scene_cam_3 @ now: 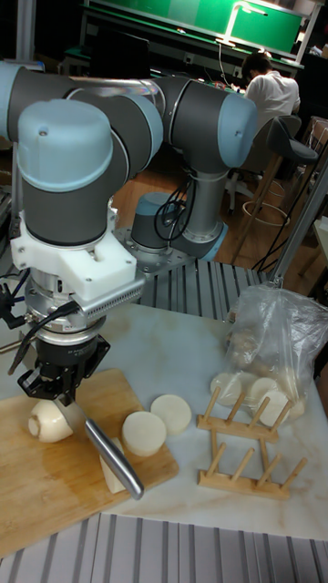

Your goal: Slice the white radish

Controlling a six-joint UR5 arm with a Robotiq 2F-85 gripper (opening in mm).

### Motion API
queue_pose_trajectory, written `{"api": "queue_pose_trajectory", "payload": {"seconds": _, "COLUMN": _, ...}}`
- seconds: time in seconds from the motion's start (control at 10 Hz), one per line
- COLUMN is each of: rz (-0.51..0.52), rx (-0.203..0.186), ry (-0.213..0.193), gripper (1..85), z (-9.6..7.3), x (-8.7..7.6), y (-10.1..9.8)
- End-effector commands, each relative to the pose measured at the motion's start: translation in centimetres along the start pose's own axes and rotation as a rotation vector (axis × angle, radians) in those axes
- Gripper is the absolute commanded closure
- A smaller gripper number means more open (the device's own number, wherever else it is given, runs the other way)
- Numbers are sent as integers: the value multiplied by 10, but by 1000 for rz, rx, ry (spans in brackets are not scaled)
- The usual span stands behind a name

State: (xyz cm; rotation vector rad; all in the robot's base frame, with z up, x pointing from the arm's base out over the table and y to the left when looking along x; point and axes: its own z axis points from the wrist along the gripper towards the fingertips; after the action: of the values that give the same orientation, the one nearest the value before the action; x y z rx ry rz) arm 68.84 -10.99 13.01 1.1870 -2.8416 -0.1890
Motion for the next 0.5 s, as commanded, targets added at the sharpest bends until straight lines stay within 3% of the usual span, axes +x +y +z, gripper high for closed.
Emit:
{"api": "queue_pose_trajectory", "payload": {"seconds": 0.0, "rz": 8, "rx": -12, "ry": -58, "gripper": 843, "z": -1, "x": -13, "y": 0}}
{"api": "queue_pose_trajectory", "payload": {"seconds": 0.4, "rz": 30, "rx": 17, "ry": -100, "gripper": 843, "z": 2, "x": -20, "y": -7}}
